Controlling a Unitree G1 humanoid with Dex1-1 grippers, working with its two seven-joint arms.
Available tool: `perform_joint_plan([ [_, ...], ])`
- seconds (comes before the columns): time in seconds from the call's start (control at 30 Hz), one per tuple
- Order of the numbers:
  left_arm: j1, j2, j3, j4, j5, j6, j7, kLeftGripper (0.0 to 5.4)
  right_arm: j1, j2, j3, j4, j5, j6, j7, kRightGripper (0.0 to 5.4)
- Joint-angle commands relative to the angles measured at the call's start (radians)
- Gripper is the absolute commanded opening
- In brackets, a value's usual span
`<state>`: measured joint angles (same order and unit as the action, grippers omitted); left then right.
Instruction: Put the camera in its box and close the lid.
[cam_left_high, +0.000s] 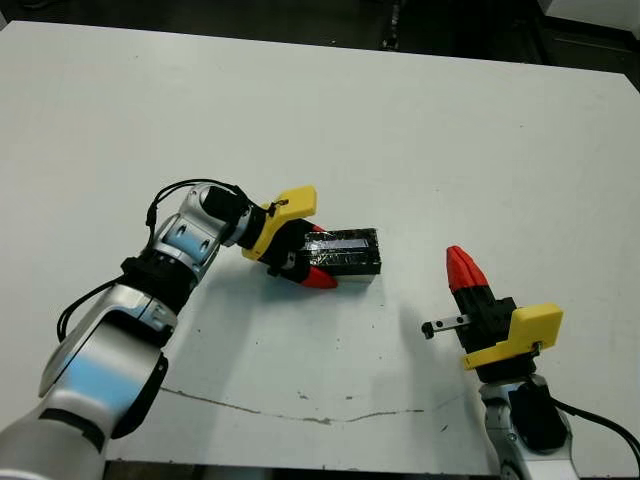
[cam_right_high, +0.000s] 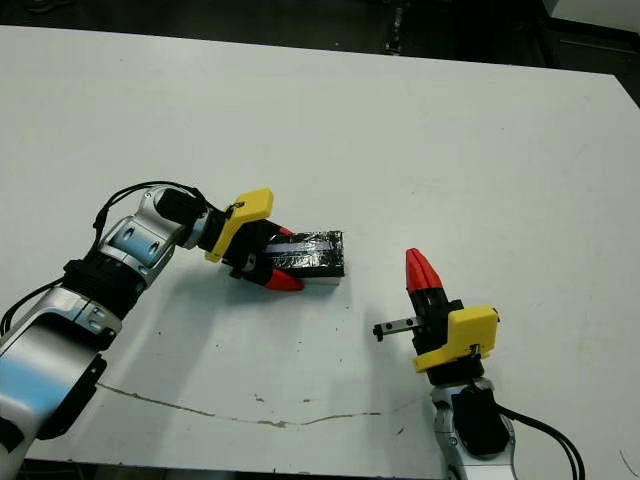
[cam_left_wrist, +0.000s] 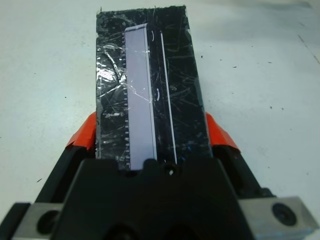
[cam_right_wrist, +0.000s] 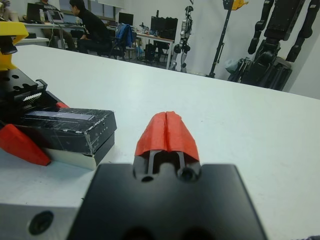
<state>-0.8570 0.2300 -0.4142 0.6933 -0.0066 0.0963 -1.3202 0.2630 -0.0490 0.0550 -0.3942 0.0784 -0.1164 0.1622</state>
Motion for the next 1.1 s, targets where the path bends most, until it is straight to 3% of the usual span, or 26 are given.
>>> perform_joint_plan([
  [0.03,0.058,-0.094,-0.057,-0.017,0.031,0.023,0.041,3.63,0.012,-0.011,-0.013,0.010,0.002,-0.002,-0.003,0.00],
  [0.17,0.060,-0.101,-0.055,-0.041,0.027,0.065,0.054,4.13,0.012,-0.012,-0.013,0.011,-0.003,0.000,-0.004,0.00],
  [0.5,0.075,-0.080,-0.065,-0.046,0.047,-0.052,0.067,5.39,0.013,-0.009,-0.015,0.018,0.017,-0.005,0.002,0.00],
  [0.93,0.067,-0.059,-0.033,-0.052,-0.002,-0.005,0.016,5.39,0.014,-0.012,-0.012,0.017,0.001,-0.011,-0.002,0.00],
  [1.1,0.098,-0.011,-0.016,-0.135,-0.009,-0.003,0.015,5.39,0.014,-0.010,-0.012,0.019,0.003,-0.015,0.000,0.00],
])
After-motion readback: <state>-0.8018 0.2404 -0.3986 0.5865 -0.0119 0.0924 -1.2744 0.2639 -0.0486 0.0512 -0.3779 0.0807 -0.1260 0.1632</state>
